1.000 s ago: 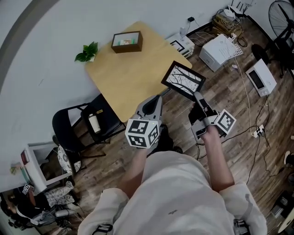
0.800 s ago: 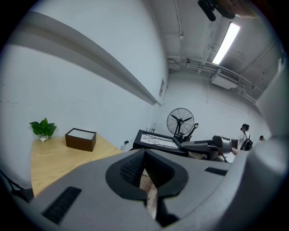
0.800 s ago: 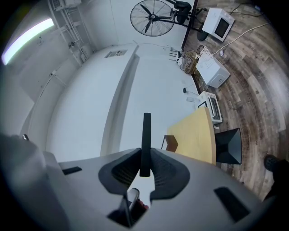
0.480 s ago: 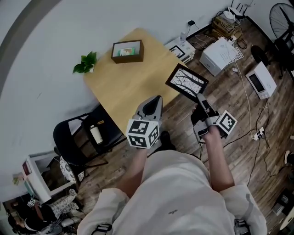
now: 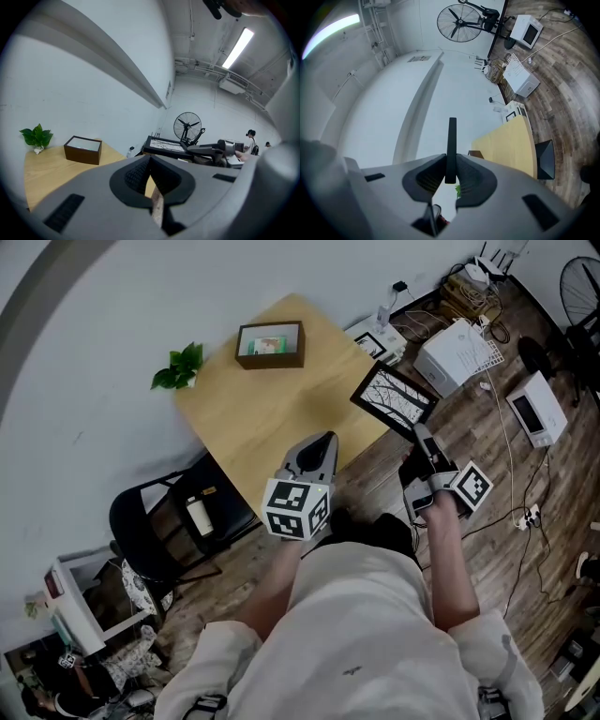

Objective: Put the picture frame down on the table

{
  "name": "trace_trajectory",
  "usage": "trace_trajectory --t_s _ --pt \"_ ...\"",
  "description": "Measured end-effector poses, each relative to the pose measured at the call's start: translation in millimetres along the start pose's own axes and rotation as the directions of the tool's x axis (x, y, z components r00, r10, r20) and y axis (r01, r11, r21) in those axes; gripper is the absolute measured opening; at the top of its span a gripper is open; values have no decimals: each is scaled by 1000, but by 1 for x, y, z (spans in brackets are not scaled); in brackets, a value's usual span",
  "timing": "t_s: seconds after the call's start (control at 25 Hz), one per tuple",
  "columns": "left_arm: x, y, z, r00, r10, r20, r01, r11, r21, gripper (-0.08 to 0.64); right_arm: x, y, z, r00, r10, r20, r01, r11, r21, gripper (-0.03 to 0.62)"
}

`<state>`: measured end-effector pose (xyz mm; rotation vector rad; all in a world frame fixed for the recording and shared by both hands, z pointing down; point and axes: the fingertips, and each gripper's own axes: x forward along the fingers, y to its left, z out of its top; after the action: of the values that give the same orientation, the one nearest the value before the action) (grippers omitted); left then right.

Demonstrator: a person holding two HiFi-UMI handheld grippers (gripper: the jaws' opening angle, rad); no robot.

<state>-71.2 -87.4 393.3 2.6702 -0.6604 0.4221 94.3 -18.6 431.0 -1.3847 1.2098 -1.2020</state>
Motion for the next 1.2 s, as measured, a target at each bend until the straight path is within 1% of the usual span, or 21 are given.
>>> trace_trajectory --t_s 0.12,0.32,0.48,0.72,0.84,0.96,1.2 --pt "1 6 2 1000 4 -1 -4 1000 -5 6 10 4 3 1000 7 -3 -7 1000 -6 66" --pt "9 24 12 1000 24 -4 -24 1000 -11 6 38 9 5 999 1 -34 -2 1000 -18 66" --pt "12 28 12 998 62 7 -62 998 -18 6 48 3 8 997 5 -72 -6 1000 -19 66" --pt "29 34 25 992 126 24 -125 992 -32 6 81 -2 21 989 -1 -150 -4 999 -33 66" --pt "39 36 34 987 159 36 -158 987 -34 6 98 -3 27 977 -12 -213 1 999 -51 66" --pt "48 38 42 978 203 57 -200 978 -50 6 113 -8 36 959 -26 -282 4 997 -79 66" --pt "62 49 48 951 300 73 -292 951 -106 6 142 -23 48 918 -54 -393 13 994 -107 66"
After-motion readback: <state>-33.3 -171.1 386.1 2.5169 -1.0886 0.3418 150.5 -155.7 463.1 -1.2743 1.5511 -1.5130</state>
